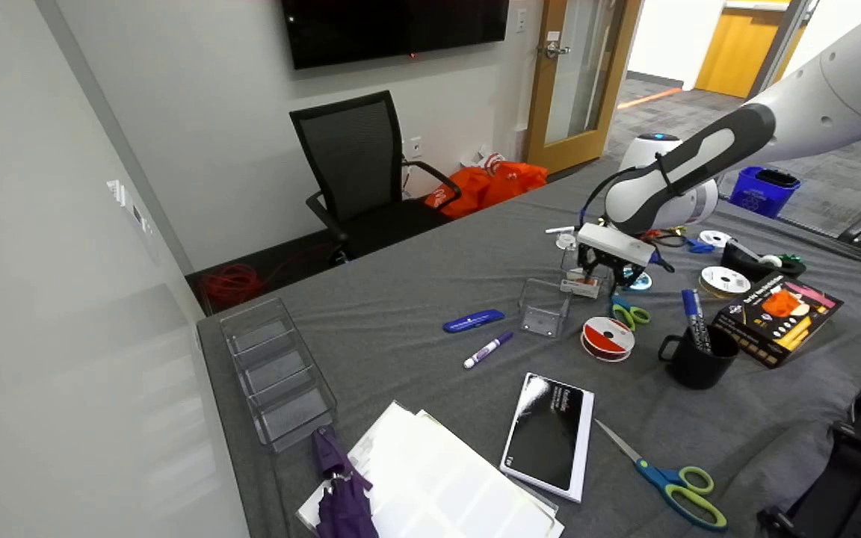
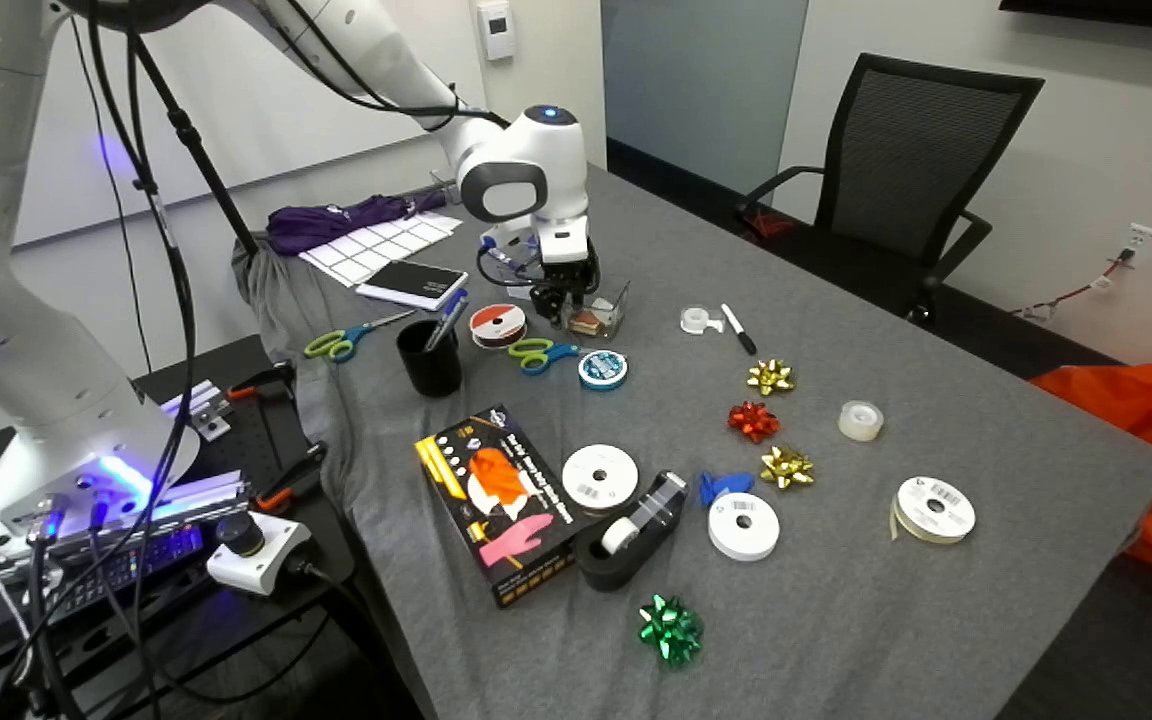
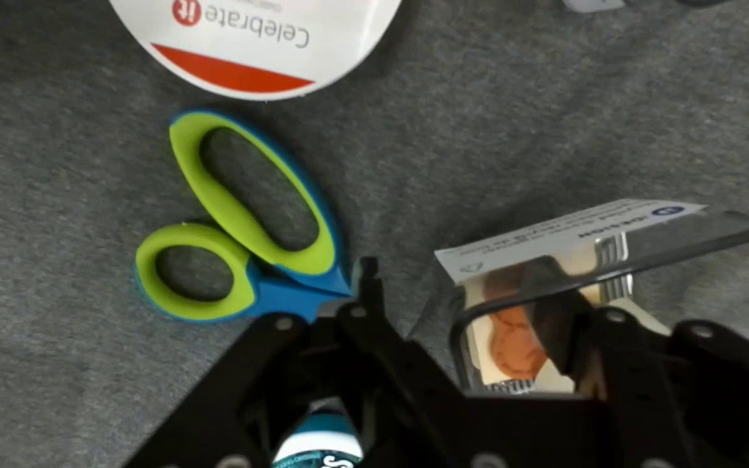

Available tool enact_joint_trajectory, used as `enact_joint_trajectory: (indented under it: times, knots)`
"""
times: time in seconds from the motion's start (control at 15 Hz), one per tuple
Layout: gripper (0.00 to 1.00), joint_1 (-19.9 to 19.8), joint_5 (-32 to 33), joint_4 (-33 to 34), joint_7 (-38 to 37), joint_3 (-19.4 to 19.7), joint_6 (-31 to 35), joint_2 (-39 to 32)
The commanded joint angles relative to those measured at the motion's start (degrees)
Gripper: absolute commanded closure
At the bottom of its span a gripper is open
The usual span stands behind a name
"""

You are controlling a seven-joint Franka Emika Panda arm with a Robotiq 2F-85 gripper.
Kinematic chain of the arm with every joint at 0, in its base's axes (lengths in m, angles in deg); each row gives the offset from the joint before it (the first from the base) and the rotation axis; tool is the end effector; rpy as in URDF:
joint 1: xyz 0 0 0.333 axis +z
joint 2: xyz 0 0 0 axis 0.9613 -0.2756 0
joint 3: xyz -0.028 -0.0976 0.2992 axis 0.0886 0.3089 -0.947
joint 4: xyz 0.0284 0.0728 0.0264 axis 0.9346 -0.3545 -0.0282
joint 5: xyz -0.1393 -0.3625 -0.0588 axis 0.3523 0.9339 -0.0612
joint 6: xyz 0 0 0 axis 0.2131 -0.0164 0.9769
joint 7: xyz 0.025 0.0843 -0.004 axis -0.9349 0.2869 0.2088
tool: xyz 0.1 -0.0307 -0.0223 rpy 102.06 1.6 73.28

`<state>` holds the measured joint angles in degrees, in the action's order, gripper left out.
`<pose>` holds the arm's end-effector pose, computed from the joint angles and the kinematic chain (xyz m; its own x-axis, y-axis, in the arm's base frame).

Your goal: Pour the contents in the clear container on the right onto the table.

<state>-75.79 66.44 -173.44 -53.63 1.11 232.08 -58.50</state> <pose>0.6355 -0.0885 0.1507 0.3067 -0.9509 -0.0413 -0.9510 -0.3044 -0.0536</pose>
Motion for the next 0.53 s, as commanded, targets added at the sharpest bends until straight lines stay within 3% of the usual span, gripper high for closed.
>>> enact_joint_trajectory:
  times: [0.0,0.27,0.47]
  knots:
    - [0.69,-0.4,-2.1,0.5,1.3,-0.4,1.0,-0.7]
    - [0.97,-0.8,-3.4,0.4,1.8,-0.7,1.7,-0.5]
    - [1.00,-1.3,-4.3,0.3,2.5,-0.9,2.7,-0.3]
